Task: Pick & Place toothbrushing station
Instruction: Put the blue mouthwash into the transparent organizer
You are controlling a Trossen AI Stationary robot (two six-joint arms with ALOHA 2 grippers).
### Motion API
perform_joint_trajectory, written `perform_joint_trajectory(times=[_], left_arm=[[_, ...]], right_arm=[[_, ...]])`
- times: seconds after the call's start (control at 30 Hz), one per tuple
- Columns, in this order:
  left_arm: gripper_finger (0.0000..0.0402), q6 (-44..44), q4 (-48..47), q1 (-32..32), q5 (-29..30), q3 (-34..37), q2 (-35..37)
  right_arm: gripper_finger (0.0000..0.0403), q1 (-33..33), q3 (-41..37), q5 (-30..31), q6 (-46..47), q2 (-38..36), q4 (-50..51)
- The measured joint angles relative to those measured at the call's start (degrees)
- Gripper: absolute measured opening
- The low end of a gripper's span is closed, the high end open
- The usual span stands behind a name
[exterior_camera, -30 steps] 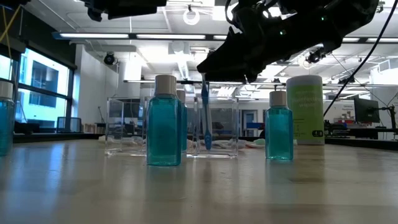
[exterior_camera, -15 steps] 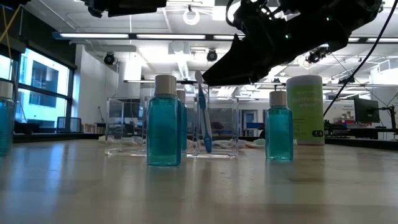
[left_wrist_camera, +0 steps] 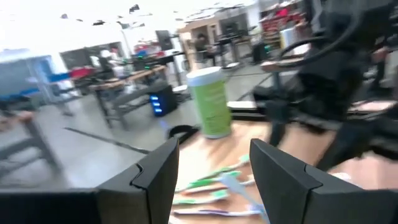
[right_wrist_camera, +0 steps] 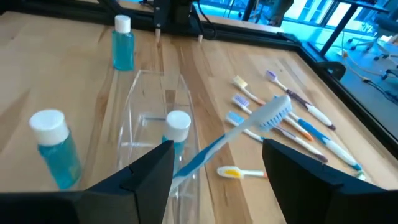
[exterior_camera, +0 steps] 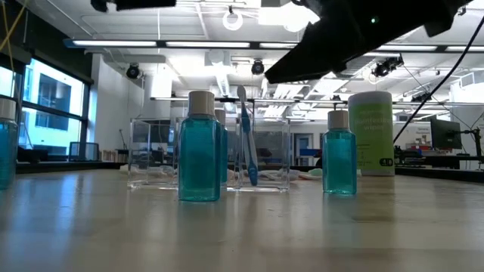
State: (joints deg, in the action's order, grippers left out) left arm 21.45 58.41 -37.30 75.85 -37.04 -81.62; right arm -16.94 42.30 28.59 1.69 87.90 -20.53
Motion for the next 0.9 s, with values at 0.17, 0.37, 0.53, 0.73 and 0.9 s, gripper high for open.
perform_joint_trajectory(times=[0.17, 0.37, 0.53, 0.73, 0.9], left_arm=[[0.0190, 11.8, 0.0, 1.6, 2.8, 0.0, 4.8], [0.0191, 26.7, -0.1, 8.3, 6.3, 0.0, 9.1], [0.0191, 29.8, -0.2, 11.5, 11.0, 0.1, 12.5], [0.0173, 30.1, -7.9, 10.5, 13.8, 2.8, 19.0], [0.0147, 29.1, -14.6, 10.9, 14.4, 8.8, 29.6]], right_arm=[[0.0236, -0.4, 0.0, 0.0, 0.2, -2.7, 2.5], [0.0236, -0.3, 0.0, 0.0, 0.2, -2.9, 2.8], [0.0236, -0.3, 0.0, -0.1, 0.2, -2.9, 3.6], [0.0236, -0.3, 0.0, -0.1, 0.2, -2.9, 3.6], [0.0236, -0.3, 0.0, -0.1, 1.4, -2.9, 3.7]])
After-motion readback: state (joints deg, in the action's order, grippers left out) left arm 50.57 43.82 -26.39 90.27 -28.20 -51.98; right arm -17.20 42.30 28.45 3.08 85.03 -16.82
